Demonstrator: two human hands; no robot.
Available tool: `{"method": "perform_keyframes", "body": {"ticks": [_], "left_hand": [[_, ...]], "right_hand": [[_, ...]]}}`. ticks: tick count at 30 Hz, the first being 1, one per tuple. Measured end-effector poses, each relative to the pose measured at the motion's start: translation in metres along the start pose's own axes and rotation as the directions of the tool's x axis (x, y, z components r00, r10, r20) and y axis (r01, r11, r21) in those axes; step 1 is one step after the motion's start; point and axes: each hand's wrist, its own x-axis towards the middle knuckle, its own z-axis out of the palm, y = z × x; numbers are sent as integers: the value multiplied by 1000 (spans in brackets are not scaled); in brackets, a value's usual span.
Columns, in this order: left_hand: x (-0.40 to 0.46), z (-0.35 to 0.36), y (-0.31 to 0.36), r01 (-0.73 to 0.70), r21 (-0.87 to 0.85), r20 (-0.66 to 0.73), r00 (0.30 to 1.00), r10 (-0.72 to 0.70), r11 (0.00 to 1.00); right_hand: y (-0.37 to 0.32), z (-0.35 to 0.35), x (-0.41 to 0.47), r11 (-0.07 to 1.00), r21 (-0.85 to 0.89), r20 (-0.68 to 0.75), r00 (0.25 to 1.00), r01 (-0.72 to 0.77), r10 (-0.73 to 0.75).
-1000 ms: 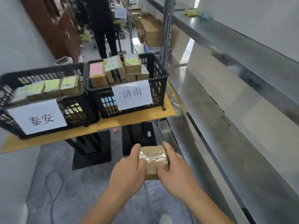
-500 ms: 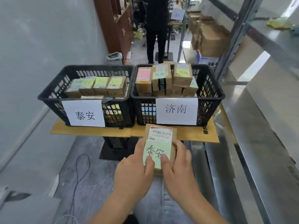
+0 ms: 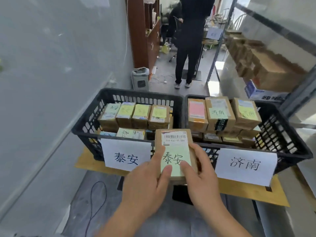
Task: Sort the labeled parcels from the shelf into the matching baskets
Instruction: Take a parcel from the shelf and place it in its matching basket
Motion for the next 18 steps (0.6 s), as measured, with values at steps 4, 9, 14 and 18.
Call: {"method": "perform_keyframes", "body": {"ticks": [4,9,14,18], "left_hand": [[32,-19,-39,0,-2,-45,999,0,1000],[76,-28,-89,79,-44,-94,992,-83,996],[125,-37,-132,159,-6,-73,985,-159,987],[167,-51,-162,251,44,-65,967,-248,967]], "right_hand": [[-17,42,33,998,66,11,1000,-9,8],[-24,95,87,995,101,70,997,16,-23],[-11,144,152,991,127,122,992,-44,28],[-7,187,205,984,152,183,981,-92,63]]}}
